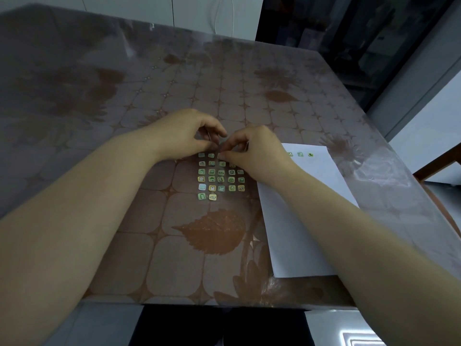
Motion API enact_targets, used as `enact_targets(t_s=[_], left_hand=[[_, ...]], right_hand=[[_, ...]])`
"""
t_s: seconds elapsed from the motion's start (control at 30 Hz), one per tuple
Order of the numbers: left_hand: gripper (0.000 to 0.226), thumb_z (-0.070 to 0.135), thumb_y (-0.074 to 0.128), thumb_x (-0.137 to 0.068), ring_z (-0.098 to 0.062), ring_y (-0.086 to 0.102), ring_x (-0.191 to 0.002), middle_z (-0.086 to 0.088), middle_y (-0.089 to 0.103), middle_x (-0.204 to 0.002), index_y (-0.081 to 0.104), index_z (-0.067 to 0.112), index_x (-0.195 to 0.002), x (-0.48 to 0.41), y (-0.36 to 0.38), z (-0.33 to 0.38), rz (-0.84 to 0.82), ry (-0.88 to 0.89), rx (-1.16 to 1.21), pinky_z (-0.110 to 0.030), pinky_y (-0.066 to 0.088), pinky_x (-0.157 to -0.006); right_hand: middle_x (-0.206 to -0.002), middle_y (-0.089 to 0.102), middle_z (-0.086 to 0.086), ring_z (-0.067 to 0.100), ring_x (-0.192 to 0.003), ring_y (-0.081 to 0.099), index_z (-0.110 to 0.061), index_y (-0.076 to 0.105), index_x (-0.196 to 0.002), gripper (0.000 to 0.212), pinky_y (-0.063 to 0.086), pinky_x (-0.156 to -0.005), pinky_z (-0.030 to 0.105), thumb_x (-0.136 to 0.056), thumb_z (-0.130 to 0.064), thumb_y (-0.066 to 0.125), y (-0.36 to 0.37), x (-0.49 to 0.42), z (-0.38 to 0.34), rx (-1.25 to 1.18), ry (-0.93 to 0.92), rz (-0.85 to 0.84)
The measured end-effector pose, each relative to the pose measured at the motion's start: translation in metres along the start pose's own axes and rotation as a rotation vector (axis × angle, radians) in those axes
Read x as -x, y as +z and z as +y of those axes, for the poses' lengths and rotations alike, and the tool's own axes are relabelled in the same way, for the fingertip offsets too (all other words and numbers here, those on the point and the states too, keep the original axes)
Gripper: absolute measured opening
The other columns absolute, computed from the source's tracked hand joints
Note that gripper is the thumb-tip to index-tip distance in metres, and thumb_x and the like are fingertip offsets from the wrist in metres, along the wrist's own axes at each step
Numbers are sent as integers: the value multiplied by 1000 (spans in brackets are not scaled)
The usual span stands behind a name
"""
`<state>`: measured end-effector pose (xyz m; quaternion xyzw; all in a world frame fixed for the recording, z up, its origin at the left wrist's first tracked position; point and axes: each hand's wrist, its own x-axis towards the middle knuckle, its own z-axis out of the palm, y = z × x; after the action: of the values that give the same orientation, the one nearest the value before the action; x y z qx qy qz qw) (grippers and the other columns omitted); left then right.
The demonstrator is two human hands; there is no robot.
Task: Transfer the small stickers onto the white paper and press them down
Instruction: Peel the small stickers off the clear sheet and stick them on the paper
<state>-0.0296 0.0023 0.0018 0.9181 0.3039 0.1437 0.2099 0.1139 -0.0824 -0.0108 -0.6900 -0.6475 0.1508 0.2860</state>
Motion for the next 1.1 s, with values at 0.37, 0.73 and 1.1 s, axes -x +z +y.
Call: enact_targets(t_s=[0.37, 0.73, 1.1], left_hand=[[25, 19, 65, -80, 8, 55, -84, 12, 64, -87, 64, 25, -104, -1, 0, -3, -15, 4, 21, -10, 38, -76], [24, 19, 64, -80, 4, 57, -87, 11, 65, -88, 64, 25, -104, 0, 0, -2, -14, -12, 30, -11, 37, -78], [25, 18, 64, -81, 8, 55, -83, 10, 64, -88, 64, 24, -105, 1, 0, -2, -19, -12, 28, -7, 35, -73]], right_hand=[[-78, 67, 2, 8, -67, 51, -17, 72, -81, 10, 40, -62, 19, -79, -26, 70, -79, 24, 41, -89, 344, -101], [-81, 68, 0, 5, -69, 54, -17, 74, -82, 8, 40, -63, 17, -76, -22, 73, -61, 20, 36, -124, 340, -103], [-81, 68, 2, 7, -69, 53, -16, 74, -82, 7, 41, -64, 19, -76, -21, 72, -58, 19, 38, -94, 332, -101]])
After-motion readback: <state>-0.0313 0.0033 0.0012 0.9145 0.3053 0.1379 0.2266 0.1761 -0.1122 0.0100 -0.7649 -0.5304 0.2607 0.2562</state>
